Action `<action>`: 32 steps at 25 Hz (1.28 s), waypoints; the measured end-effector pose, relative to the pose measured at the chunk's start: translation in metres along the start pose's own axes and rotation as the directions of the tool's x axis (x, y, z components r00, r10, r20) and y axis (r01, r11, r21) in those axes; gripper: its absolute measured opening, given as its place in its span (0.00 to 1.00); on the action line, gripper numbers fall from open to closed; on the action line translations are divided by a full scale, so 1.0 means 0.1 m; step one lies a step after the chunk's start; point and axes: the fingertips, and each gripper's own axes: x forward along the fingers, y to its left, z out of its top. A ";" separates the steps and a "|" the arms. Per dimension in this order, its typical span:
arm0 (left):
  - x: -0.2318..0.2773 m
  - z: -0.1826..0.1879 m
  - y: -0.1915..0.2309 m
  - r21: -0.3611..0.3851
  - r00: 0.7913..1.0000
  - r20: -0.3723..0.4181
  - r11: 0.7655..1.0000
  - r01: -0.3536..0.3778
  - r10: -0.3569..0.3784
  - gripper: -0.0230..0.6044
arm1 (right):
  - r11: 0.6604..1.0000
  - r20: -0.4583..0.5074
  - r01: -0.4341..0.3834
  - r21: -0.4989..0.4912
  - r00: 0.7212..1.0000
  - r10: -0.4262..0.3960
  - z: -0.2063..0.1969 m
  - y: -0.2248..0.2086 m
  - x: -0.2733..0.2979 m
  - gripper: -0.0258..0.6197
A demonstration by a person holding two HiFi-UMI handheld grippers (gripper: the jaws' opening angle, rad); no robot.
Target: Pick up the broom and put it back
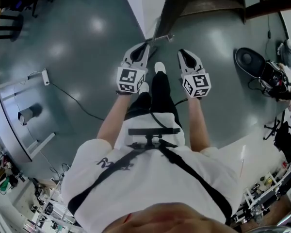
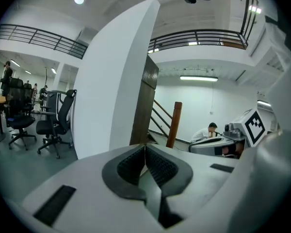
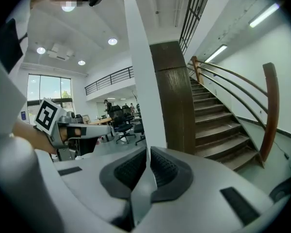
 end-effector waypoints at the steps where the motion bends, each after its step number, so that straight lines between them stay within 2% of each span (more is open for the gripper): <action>1: 0.07 -0.06 0.02 0.001 1.000 -0.009 1.000 0.002 -0.002 0.06 | 1.000 -0.002 -0.016 0.006 1.000 0.016 -0.08 -0.04 0.07 0.05; 5: 0.34 -0.30 0.08 0.004 0.999 -0.039 1.000 0.005 -0.005 0.06 | 0.998 -0.041 -0.061 0.019 0.997 0.062 -0.42 -0.19 0.38 0.06; 12: 0.70 -0.68 0.31 -0.001 0.997 -0.075 1.000 0.001 -0.001 0.06 | 0.998 -0.170 -0.060 0.023 0.983 0.063 -1.11 -0.47 0.96 0.06; 13: 0.73 -0.74 0.36 -0.003 0.997 -0.082 1.000 0.000 0.000 0.06 | 0.998 -0.184 -0.059 0.028 0.981 0.063 -1.21 -0.51 1.05 0.10; 17: 0.85 -0.96 0.48 -0.018 0.994 -0.113 1.000 0.004 -0.006 0.06 | 0.997 -0.210 -0.060 0.057 0.975 0.071 -1.52 -0.65 1.39 0.13; 24: 1.00 -1.07 0.61 0.000 0.995 -0.097 1.000 0.016 -0.016 0.06 | 0.993 -0.228 -0.075 0.090 0.969 0.094 -1.81 -0.70 2.08 0.21; 29: 1.12 -1.14 0.59 -0.018 0.996 -0.085 1.000 0.016 -0.017 0.06 | 0.990 -0.241 -0.064 0.124 0.966 0.092 -1.94 -0.78 2.53 0.28; 32: 1.13 -1.19 0.58 -0.023 0.996 -0.082 1.000 0.021 -0.023 0.06 | 0.989 -0.254 -0.057 0.133 0.963 0.090 -2.03 -0.77 2.76 0.29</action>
